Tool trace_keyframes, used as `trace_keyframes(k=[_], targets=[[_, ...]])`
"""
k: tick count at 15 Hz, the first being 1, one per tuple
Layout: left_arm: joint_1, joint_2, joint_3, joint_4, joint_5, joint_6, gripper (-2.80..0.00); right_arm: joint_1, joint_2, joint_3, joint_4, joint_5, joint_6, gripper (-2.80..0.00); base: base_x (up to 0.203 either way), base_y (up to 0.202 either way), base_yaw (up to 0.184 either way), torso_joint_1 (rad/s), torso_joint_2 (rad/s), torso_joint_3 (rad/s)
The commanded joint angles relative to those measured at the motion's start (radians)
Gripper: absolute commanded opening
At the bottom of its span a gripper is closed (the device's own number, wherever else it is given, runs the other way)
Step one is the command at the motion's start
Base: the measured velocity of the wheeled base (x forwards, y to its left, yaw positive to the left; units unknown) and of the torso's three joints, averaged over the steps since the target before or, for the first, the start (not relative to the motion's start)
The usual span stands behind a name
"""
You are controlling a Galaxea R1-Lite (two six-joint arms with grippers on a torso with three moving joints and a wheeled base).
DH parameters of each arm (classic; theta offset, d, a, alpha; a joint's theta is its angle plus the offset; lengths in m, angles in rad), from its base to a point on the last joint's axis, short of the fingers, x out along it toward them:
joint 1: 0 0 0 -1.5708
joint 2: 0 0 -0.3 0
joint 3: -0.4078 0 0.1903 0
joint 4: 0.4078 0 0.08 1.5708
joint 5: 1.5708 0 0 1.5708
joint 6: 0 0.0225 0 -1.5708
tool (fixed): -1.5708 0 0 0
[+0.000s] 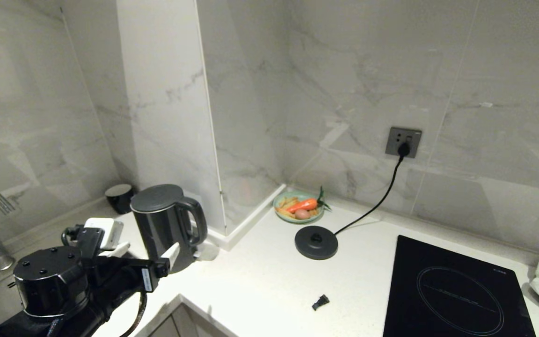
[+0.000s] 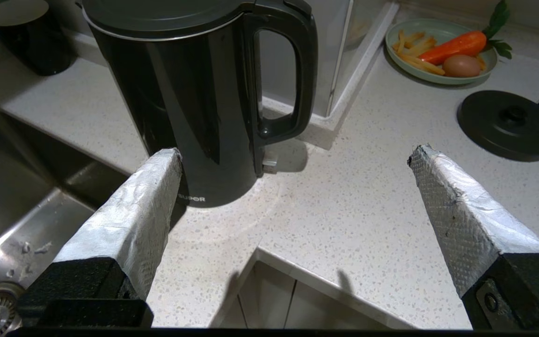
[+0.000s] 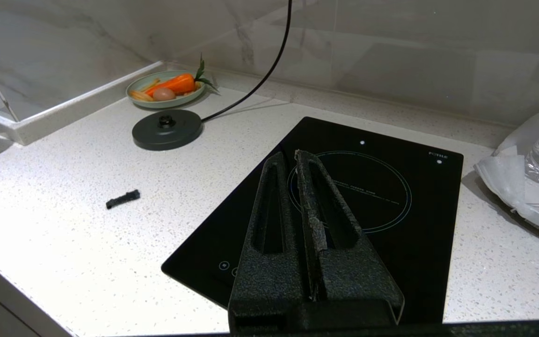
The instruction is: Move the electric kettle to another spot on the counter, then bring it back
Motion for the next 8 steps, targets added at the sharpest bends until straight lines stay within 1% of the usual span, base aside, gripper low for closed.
trace_keyframes(k=[1, 5, 8], targets=[[0.004, -0.030, 0.003, -0.009, 0.002, 0.001, 0.00, 0.000, 0.000, 0.000, -0.001, 0.000, -0.001, -2.80, 0.000, 0.000, 0.000, 0.000, 0.00, 0.000], [0.008, -0.127, 0.010, -0.009, 0.003, 0.015, 0.00, 0.000, 0.000, 0.000, -0.001, 0.000, -0.001, -2.80, 0.000, 0.000, 0.000, 0.000, 0.00, 0.000], [0.025, -0.180, 0.016, -0.009, 0.003, 0.032, 0.00, 0.000, 0.000, 0.000, -0.001, 0.000, -0.001, -2.80, 0.000, 0.000, 0.000, 0.000, 0.00, 0.000]])
